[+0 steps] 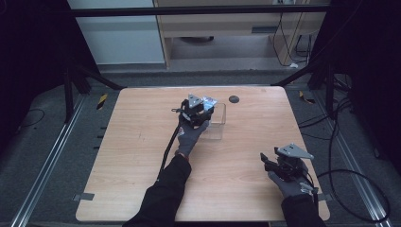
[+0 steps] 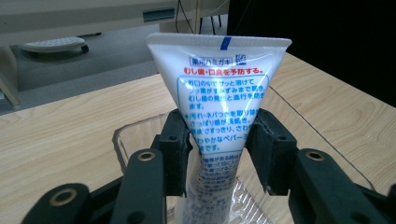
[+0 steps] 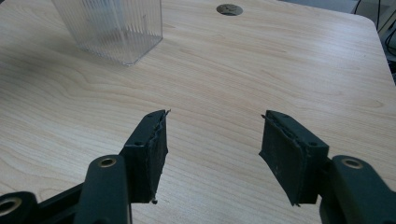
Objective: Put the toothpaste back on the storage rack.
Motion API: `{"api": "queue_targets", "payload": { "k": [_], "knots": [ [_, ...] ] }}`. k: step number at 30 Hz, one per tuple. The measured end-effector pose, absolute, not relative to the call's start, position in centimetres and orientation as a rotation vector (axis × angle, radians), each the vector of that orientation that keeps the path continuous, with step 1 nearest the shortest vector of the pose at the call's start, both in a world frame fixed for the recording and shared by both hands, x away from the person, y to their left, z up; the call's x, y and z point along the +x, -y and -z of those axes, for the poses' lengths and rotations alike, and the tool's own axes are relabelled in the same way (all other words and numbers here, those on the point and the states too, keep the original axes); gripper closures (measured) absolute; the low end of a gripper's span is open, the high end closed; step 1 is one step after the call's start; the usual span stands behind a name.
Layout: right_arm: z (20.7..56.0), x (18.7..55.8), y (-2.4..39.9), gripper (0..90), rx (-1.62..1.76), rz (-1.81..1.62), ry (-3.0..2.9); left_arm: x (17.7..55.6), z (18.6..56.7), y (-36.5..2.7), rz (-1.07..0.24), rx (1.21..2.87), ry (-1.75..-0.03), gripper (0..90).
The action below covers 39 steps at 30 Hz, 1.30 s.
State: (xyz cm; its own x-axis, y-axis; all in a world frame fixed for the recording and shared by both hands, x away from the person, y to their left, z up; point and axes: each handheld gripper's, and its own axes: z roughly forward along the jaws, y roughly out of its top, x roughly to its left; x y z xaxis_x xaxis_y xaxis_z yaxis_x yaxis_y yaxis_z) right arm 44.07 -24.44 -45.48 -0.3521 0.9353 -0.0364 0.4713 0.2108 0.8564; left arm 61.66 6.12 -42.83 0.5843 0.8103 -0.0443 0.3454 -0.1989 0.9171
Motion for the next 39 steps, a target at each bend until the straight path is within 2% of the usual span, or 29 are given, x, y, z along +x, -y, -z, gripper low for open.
{"api": "queue_targets", "payload": {
  "k": [4,6,9,19,30,39],
  "knots": [
    [45.4,44.1,24.4,40.4,1.3,-1.054,-1.92,61.5,42.8,-6.1,-0.574,1.807,-0.944,57.5],
    [45.4,44.1,24.4,40.3,1.3,-1.054,-1.919,61.4,42.8,-5.8,-0.601,1.821,-0.946,51.5],
    [45.4,44.0,24.4,40.3,1.299,-1.053,-1.917,60.8,42.4,-6.2,-0.589,1.745,-0.947,51.1],
    [45.3,44.0,24.4,39.8,1.304,-1.056,-1.905,59.1,41.3,-7.9,-0.584,1.77,-0.934,40.5],
    [45.2,43.8,24.6,39.5,1.304,-1.051,-1.885,55.6,39.9,-10.4,-0.502,1.775,-0.892,36.3],
    [45.2,43.6,25.0,38.8,1.318,-1.059,-1.874,53.4,40.6,-11.8,-0.572,1.87,-0.87,33.8]
  ]
}}
